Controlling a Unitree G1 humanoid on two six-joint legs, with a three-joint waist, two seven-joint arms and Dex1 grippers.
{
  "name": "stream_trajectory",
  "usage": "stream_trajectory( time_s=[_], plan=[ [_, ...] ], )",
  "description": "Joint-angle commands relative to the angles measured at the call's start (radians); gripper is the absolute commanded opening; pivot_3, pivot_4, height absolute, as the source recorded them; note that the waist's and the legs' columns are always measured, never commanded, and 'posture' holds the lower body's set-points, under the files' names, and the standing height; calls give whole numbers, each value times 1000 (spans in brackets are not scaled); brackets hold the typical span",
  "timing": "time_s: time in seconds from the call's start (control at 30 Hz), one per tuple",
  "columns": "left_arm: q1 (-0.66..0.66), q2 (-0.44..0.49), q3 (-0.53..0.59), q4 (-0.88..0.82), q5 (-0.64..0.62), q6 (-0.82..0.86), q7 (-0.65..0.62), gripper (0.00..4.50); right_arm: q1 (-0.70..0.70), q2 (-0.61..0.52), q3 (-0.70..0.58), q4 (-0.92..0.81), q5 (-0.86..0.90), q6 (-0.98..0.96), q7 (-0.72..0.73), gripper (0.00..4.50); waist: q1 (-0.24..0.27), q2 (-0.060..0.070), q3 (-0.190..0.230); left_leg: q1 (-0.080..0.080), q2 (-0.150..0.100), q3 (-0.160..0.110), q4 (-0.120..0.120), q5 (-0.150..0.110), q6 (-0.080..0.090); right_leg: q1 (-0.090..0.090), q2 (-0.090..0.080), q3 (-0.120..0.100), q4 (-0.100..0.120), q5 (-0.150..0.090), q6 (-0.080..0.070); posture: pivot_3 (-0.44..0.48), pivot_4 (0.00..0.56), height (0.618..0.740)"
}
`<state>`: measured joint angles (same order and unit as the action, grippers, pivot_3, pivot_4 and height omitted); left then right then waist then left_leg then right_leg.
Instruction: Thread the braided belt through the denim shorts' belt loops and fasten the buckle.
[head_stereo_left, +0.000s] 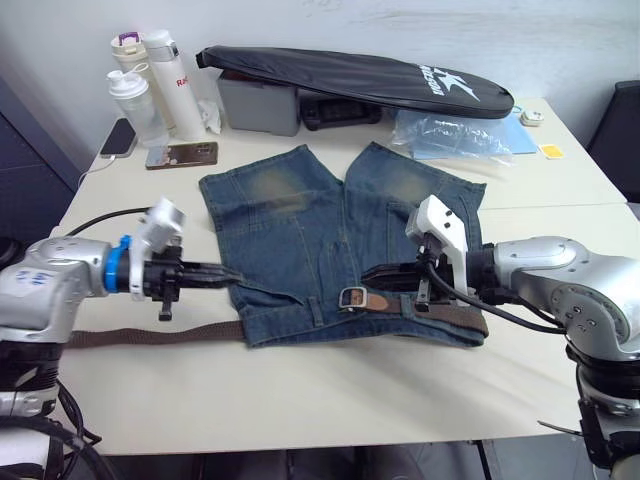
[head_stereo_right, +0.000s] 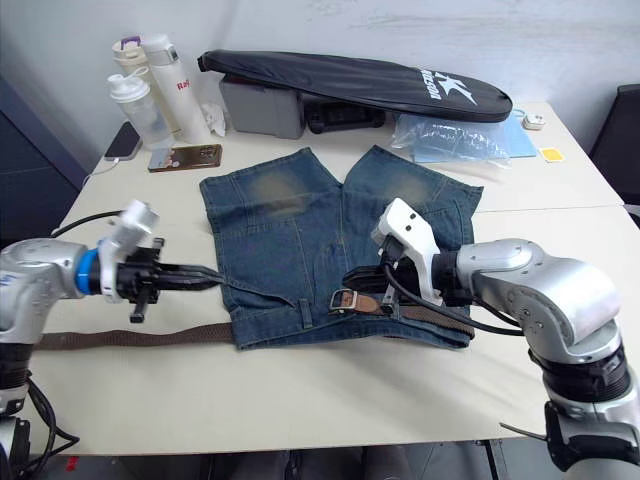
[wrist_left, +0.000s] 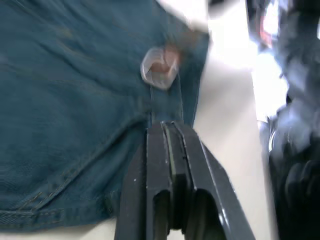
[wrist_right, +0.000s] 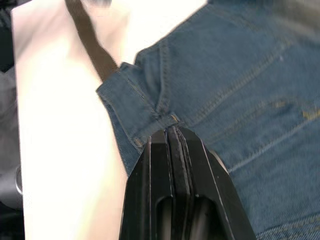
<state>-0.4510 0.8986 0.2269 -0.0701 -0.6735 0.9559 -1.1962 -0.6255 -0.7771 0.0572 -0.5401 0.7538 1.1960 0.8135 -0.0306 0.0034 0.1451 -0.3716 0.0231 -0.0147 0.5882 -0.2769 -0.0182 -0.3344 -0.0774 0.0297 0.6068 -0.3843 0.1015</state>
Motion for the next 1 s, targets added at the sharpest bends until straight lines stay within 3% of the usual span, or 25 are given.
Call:
stream_trajectory(
  time_s=[0.03, 0.2, 0.4, 0.47, 0.57, 0.6, 0.67, 0.8, 0.9, 0.93, 0.97, 1.0],
  plan=[
    [58, -29, 232, -99, -144, 261, 197, 99, -23, -14, 33, -36, -2, -56, 41, 0, 0, 0, 0, 1, 0, 0, 0, 0, 0, 0, 0, 0, 0, 0, 0, 0, 150, 740],
    [134, -65, 498, -173, -283, 618, 392, 99, -45, 4, 50, -18, 15, -98, 78, 0, -4, -2, 1, 1, 0, 0, -1, 1, -1, 0, 1, 0, 0, 0, 0, 0, 150, 740],
    [381, -59, 713, -130, -674, 659, 710, 99, -97, 0, 119, 8, -45, -200, 151, 0, -8, -4, 2, 4, 1, -1, -4, 2, -6, 0, 0, 0, -2, 0, 0, 0, 150, 740],
    [514, -60, 780, -107, -858, 645, 836, 687, -115, -9, 159, 32, -97, -264, 185, 0, -9, -4, 2, 4, 1, -2, -5, 3, -12, -1, 0, 0, -2, 0, 0, 0, 150, 740],
    [800, -40, 794, -100, -1237, 414, 1101, 1781, -135, 3, 188, 73, -141, -335, 219, 0, -14, -7, 1, 5, 1, -1, -10, 3, -14, -4, -2, 1, -6, 0, 0, 0, 150, 740],
    [881, -54, 815, -104, -1284, 363, 1155, 2295, -143, 19, 182, 94, -126, -331, 229, 0, -15, -7, 1, 5, 1, -1, -10, 3, -14, -4, -2, 1, -6, 0, -1, 0, 150, 740],
    [980, -82, 845, -122, -1299, 314, 1185, 2889, -151, 38, 171, 120, -109, -325, 242, 0, -21, -6, 1, 5, 1, -1, -11, 3, -15, -4, -3, 1, -7, 0, -2, 0, 150, 740],
    [1175, -263, 843, -232, -1299, 191, 1240, 4490, -170, 64, 156, 152, -94, -307, 254, 1332, -36, -2, -1, 4, 1, 3, -13, 2, -15, -3, -3, 0, -15, -2, -14, 0, 150, 740],
    [1204, -390, 765, -326, -1299, 61, 1349, 4500, -175, 70, 155, 161, -94, -300, 254, 2828, -42, -2, -2, 7, 1, 2, -10, -6, -15, 2, -4, -2, -22, 5, -2, 0, 150, 740],
    [1202, -418, 729, -346, -1299, 23, 1406, 4500, -175, 72, 154, 164, -100, -304, 250, 2828, -39, -3, 0, 13, 1, 1, -9, -7, -16, 5, -4, -1, -23, 6, -2, 0, 150, 740],
    [1182, -444, 697, -355, -1299, -23, 1472, 4500, -174, 73, 157, 167, -116, -316, 242, 3601, -34, -1, -1, 17, 1, 0, -9, -9, -17, 9, -3, -2, -24, 5, -3, 0, 150, 740],
    [1157, -467, 670, -360, -1299, -62, 1526, 4500, -174, 73, 158, 169, -129, -325, 234, 3770, -31, 0, -1, 19, 1, 1, -9, -11, -15, 11, -4, -1, -26, 4, -5, 0, 150, 740]
  ],
)
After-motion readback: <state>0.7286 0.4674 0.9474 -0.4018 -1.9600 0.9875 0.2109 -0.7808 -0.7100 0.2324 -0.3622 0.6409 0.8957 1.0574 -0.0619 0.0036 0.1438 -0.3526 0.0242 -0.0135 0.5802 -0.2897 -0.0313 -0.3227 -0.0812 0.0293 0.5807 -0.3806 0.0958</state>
